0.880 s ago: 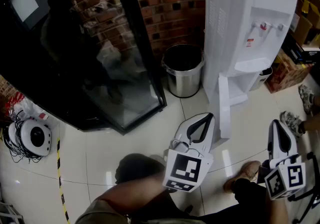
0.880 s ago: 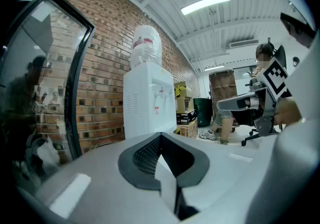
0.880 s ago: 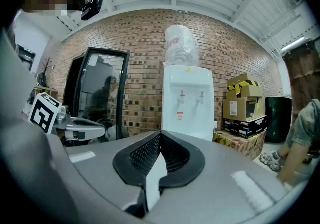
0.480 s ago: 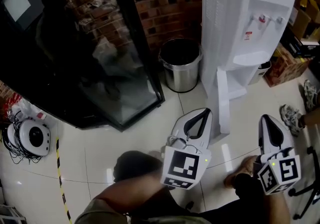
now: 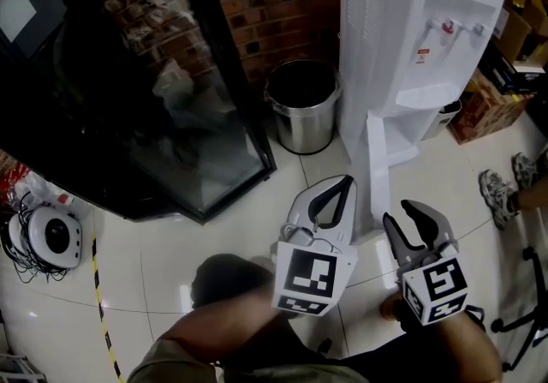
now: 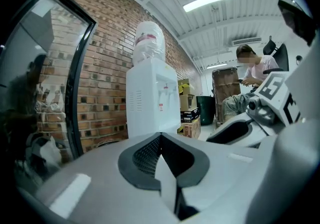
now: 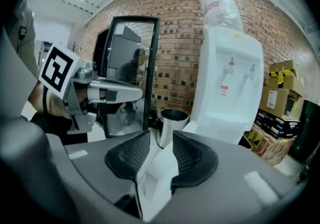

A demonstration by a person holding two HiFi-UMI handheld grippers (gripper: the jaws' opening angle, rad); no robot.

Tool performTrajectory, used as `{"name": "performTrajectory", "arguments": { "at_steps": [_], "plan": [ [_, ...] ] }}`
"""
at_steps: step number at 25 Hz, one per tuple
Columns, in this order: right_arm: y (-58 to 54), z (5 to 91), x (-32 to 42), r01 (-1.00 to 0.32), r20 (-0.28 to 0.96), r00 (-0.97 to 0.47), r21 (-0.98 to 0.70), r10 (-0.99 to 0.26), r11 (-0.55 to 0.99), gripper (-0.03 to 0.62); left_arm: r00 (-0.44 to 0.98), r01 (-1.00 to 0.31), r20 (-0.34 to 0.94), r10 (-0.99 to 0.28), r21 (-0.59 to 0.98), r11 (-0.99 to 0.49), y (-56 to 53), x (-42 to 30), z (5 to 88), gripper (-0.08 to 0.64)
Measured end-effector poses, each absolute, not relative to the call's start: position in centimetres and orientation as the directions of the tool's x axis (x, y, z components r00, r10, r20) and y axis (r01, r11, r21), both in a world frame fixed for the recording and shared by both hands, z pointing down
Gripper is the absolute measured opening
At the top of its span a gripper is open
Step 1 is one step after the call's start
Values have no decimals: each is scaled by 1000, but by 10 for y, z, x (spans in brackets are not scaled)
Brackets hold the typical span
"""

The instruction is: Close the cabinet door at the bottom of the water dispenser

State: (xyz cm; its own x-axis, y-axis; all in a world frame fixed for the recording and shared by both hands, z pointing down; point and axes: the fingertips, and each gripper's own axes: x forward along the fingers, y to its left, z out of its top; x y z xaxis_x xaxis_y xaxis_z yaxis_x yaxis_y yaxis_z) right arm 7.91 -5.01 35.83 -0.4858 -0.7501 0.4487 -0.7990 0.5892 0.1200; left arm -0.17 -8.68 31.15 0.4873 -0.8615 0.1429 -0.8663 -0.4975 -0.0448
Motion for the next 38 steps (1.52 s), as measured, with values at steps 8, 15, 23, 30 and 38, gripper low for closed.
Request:
{"name": "performTrajectory", "arguments": {
  "at_steps": [8, 15, 23, 30, 38],
  "plan": [
    [-52, 410, 58, -710, 571, -527, 112, -630, 695, 181, 482, -869, 141, -865, -47, -492, -117, 10, 313, 0],
    [-47, 446, 57, -629, 675, -525, 102, -518, 771, 185, 482, -871, 135, -866, -34, -490, -142, 23, 313, 0],
    [-49, 446, 85, -613, 715, -510, 87, -478, 785, 154, 500, -860, 146, -853, -33, -510, -168, 50, 322, 0],
    [-72, 446, 158, -725, 775, -375, 97, -509, 682, 106, 527, -844, 154, -836, -20, -536, -181, 71, 328, 0],
    [-127, 450, 248, -799, 796, -209, 196, -568, 568, 108, 521, -842, 197, -830, -36, -538, -205, 87, 351, 0]
  ]
}}
